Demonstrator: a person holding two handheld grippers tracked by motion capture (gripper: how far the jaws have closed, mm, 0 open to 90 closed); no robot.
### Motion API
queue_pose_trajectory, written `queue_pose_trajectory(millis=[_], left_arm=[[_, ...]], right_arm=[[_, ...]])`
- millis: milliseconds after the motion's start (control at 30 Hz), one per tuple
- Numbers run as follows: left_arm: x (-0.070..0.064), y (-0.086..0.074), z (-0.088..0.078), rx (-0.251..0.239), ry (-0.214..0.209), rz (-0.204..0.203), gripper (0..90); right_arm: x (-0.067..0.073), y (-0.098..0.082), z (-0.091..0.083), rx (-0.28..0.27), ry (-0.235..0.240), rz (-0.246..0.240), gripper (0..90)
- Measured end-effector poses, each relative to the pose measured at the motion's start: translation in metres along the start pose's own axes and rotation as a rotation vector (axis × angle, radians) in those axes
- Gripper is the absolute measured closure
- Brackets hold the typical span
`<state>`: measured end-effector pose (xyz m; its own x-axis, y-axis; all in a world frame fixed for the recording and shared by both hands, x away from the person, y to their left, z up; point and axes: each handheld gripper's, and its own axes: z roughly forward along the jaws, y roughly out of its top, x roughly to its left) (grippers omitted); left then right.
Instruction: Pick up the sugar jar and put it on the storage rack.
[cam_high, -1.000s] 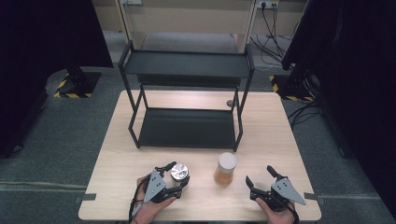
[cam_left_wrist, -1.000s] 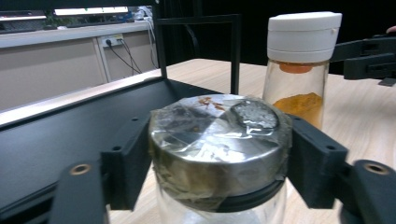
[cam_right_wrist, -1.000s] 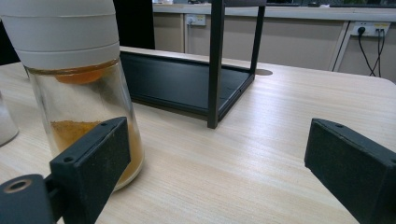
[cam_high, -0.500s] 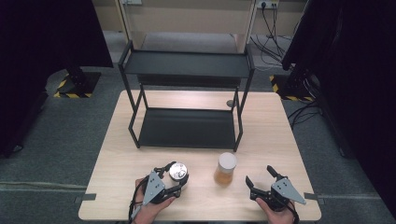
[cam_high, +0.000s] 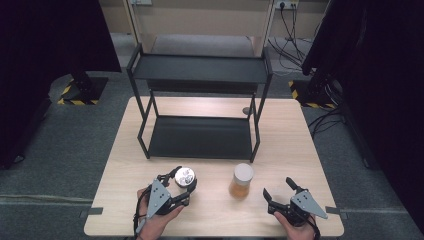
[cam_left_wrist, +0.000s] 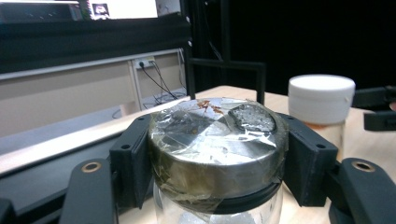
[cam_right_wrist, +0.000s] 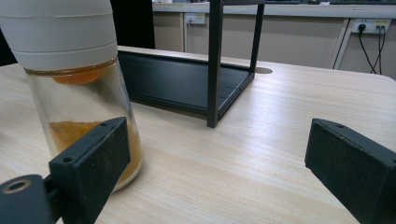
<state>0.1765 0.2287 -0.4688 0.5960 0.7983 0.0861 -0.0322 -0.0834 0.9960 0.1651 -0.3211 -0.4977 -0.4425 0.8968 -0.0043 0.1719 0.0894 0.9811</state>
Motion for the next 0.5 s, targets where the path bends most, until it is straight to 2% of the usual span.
queue_pose_trajectory(millis=[500], left_arm=[[0.001,0.017,0.002,-0.039,0.073,-0.003,34.6]], right_arm=[[0.001,0.000,0.000,0.000,-0.005,0.001,6.9]])
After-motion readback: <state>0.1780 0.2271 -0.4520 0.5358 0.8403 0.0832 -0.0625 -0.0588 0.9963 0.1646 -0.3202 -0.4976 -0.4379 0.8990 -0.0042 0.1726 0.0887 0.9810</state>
